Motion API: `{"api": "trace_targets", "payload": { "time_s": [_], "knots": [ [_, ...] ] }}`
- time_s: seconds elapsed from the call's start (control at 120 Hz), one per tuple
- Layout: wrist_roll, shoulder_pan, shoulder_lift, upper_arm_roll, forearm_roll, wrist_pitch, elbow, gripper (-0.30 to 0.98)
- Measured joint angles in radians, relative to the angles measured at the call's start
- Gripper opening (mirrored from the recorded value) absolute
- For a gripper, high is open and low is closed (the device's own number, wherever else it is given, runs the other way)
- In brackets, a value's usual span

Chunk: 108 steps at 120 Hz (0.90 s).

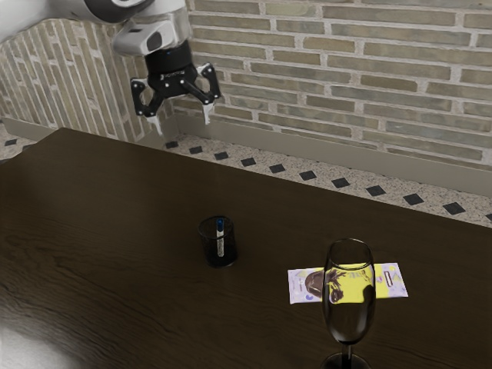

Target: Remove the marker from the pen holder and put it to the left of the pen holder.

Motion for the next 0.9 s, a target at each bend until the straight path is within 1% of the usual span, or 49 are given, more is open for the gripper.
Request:
{"api": "trace_targets", "payload": {
  "time_s": [0.067, 0.133, 0.217, 0.25, 0.3, 0.317, 0.375, 0.458, 0.5, 0.542, 0.6, 0.675, 0.775, 0.9],
  "knots": [
    [-0.153, -0.026, -0.029, 0.01, 0.028, -0.04, 0.004, 0.64],
    [-0.297, -0.017, -0.045, 0.0, 0.046, -0.078, -0.005, 0.65],
    [-0.462, -0.008, -0.061, -0.008, 0.048, -0.137, -0.008, 0.67],
    [-0.518, 0.011, -0.064, -0.028, 0.048, -0.159, -0.009, 0.67],
    [-0.546, 0.023, -0.044, -0.045, 0.043, -0.168, -0.013, 0.67],
    [-0.536, 0.024, -0.031, -0.047, 0.023, -0.162, -0.016, 0.67],
    [-0.458, 0.045, 0.028, -0.047, -0.095, -0.144, -0.038, 0.67],
    [-0.31, 0.154, 0.187, -0.046, -0.266, -0.125, -0.053, 0.66],
    [-0.237, 0.181, 0.238, -0.045, -0.325, -0.117, -0.053, 0.64],
    [-0.17, 0.19, 0.28, -0.045, -0.366, -0.11, -0.051, 0.62],
    [-0.083, 0.191, 0.317, -0.045, -0.405, -0.099, -0.042, 0.59],
    [0.018, 0.19, 0.362, -0.045, -0.434, -0.076, -0.029, 0.56],
    [0.136, 0.192, 0.432, -0.044, -0.453, -0.05, 0.014, 0.55],
    [0.265, 0.197, 0.46, -0.022, -0.464, -0.026, 0.023, 0.53]
  ]
}}
